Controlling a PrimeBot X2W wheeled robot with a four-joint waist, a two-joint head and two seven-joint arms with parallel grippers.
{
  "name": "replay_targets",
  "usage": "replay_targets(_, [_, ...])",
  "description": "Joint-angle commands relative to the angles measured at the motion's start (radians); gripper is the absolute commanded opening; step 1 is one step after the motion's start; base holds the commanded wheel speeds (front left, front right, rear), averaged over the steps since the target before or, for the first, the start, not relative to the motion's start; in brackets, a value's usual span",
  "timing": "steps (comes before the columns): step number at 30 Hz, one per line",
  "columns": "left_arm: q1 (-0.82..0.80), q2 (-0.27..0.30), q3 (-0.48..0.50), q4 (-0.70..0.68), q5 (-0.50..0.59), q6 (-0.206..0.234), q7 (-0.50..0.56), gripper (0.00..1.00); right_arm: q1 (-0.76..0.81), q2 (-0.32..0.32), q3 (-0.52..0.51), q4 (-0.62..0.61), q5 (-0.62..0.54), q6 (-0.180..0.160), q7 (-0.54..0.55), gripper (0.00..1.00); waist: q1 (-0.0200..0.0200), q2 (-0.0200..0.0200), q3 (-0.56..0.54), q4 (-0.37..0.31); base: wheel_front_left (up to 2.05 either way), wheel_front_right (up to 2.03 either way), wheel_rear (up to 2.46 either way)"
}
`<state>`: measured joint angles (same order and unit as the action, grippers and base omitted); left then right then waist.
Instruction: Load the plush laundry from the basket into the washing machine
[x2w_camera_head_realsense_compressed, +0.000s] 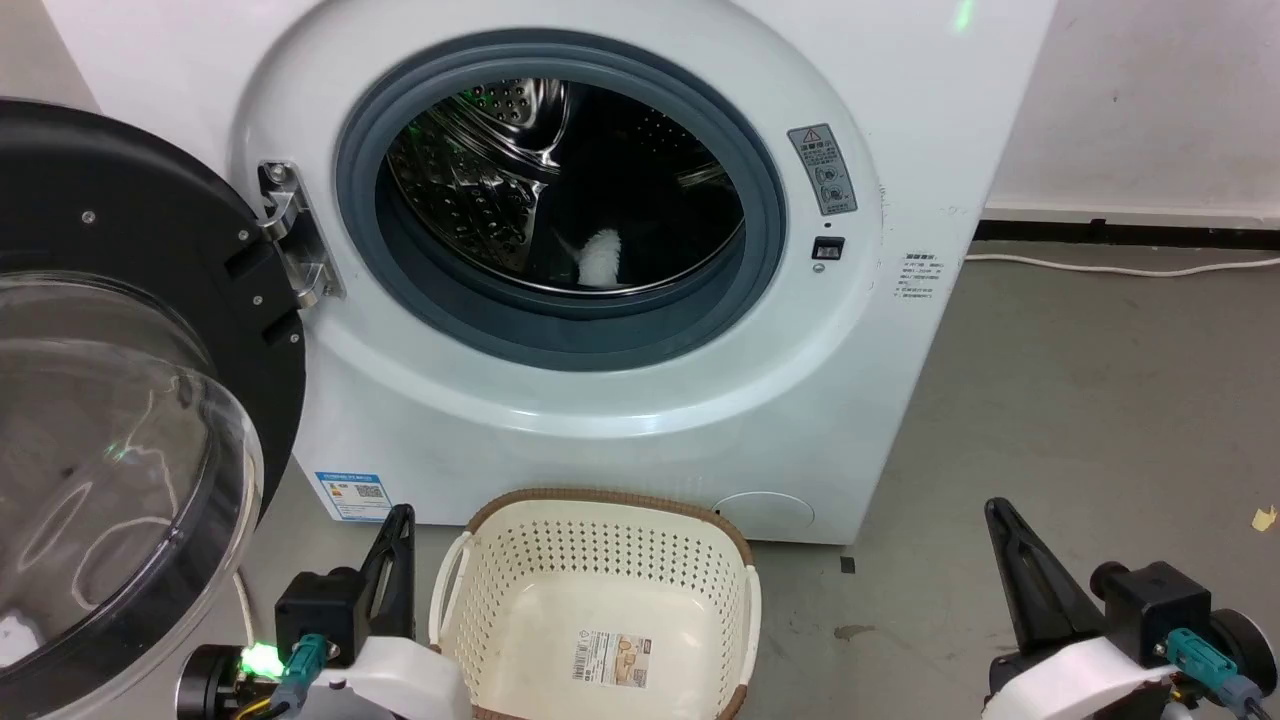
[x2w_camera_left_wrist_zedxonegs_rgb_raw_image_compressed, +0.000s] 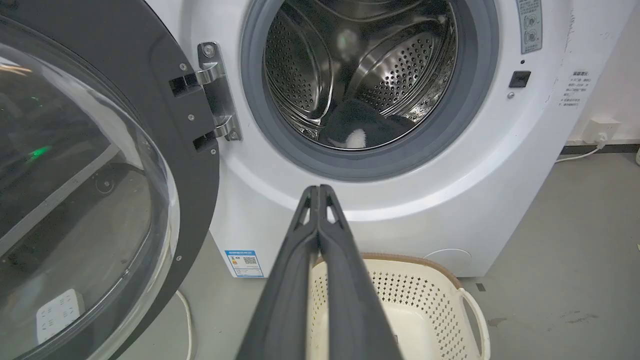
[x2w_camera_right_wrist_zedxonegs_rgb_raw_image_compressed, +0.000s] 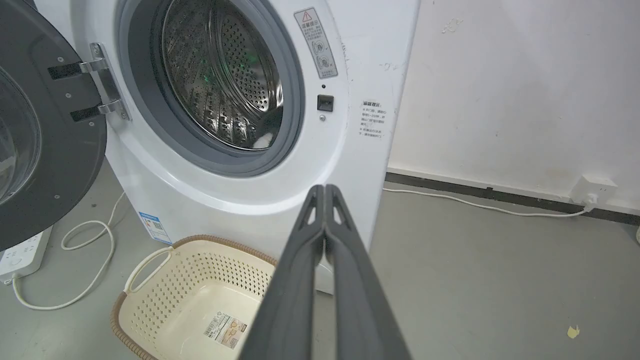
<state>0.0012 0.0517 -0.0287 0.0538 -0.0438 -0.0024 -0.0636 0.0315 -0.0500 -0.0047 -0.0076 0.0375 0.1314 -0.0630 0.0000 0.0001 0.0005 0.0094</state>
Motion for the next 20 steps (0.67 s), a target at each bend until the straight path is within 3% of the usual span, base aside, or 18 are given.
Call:
replay_targets(1, [-0.001, -0.001, 0.004, -0.01, 0.011, 0.002, 0.005, 0.0, -0.014, 0.0, 0.001, 0.004, -0.007, -0.001, 0.004, 0.0, 0.0, -0.0001, 0.0, 0.0, 0.0, 0.0, 0.0])
replay_targets(20, [-0.001, -0.001, 0.021, -0.041, 0.034, 0.002, 0.046, 0.0, -0.026, 0.0, 0.004, 0.006, -0.028, -0.001, 0.045, 0.0, 0.0, -0.0001, 0.0, -0.007, 0.0, 0.0, 0.0])
